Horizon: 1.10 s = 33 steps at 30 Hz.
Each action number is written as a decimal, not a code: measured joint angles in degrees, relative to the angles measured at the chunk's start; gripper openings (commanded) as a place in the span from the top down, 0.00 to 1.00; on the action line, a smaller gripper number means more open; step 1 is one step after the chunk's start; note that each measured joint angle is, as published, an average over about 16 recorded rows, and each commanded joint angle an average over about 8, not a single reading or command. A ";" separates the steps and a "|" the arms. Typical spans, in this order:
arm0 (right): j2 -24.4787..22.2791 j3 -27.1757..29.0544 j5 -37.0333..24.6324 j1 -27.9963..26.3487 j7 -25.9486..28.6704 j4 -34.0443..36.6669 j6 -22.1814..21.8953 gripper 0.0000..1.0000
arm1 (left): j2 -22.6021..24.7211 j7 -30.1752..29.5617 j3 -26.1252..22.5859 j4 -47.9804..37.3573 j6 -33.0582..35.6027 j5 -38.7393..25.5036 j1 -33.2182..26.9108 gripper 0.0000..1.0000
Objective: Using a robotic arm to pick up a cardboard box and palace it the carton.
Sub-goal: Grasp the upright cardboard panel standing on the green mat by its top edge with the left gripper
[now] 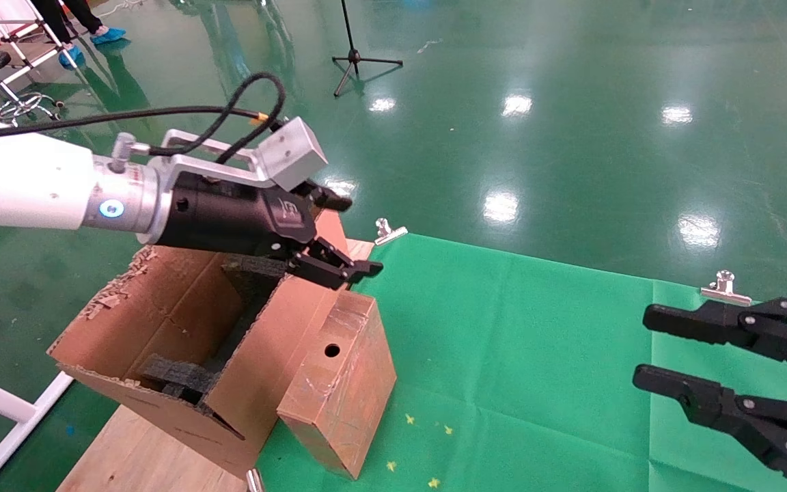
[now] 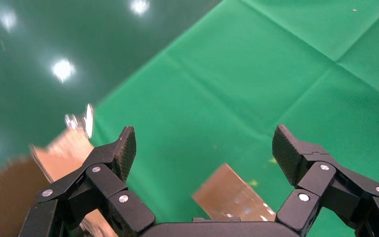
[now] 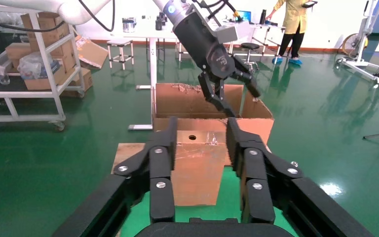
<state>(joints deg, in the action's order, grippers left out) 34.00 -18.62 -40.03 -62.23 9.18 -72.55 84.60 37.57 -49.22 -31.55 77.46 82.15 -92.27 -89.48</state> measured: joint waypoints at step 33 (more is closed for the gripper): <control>-0.01 -0.04 0.03 -0.01 -0.02 0.00 -0.02 1.00 | 4.94 -39.31 -18.46 0.25 6.28 -6.29 -7.05 0.00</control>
<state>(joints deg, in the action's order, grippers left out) 33.99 -18.66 -40.01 -62.24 9.17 -72.55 84.58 42.51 -88.54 -50.01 77.71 88.43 -98.56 -96.53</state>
